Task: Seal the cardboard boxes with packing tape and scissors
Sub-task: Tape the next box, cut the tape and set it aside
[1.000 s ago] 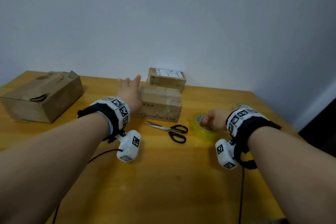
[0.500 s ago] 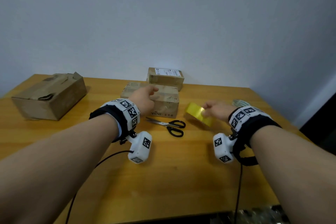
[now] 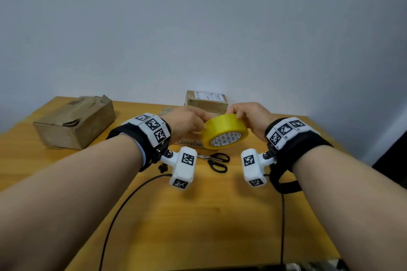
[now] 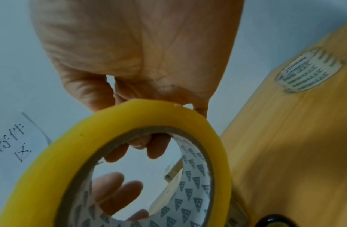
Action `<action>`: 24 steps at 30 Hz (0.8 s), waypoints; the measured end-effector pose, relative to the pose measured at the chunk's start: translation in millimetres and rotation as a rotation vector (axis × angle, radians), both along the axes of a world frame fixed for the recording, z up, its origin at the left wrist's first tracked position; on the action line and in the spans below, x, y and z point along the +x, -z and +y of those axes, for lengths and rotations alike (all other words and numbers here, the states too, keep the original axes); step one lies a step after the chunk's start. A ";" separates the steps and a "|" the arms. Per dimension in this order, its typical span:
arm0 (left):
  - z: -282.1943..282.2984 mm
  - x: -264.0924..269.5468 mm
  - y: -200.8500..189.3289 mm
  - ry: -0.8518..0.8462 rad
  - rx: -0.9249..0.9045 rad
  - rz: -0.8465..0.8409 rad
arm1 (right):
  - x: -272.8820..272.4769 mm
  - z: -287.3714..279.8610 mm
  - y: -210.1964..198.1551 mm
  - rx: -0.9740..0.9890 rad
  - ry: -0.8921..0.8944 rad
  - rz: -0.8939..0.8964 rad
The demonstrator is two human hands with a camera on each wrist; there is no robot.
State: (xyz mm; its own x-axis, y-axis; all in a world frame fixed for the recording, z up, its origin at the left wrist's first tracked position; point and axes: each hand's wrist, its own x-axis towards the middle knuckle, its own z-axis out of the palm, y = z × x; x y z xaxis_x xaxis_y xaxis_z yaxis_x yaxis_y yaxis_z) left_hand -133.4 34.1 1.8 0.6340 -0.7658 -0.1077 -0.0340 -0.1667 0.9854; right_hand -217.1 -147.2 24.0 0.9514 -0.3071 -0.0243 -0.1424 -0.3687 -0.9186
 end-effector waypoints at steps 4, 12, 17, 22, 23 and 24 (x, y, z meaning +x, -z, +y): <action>10.6 3.6 -3.5 -0.048 -0.034 0.019 | 3.9 5.6 1.6 0.055 0.037 -0.027; 35.2 11.3 5.6 -0.090 0.034 -0.110 | 5.9 14.5 1.1 0.418 0.065 -0.127; 40.5 15.0 7.4 -0.184 -0.061 -0.059 | 8.3 13.5 2.8 0.526 0.090 -0.123; 41.2 17.0 8.2 -0.226 -0.119 -0.045 | 6.9 15.9 4.0 0.505 0.076 -0.074; 40.3 17.2 8.9 -0.229 -0.113 -0.053 | 6.0 17.8 3.8 0.490 0.040 -0.060; 39.4 17.8 10.1 -0.235 -0.100 -0.063 | 5.5 18.5 4.9 0.472 0.016 -0.034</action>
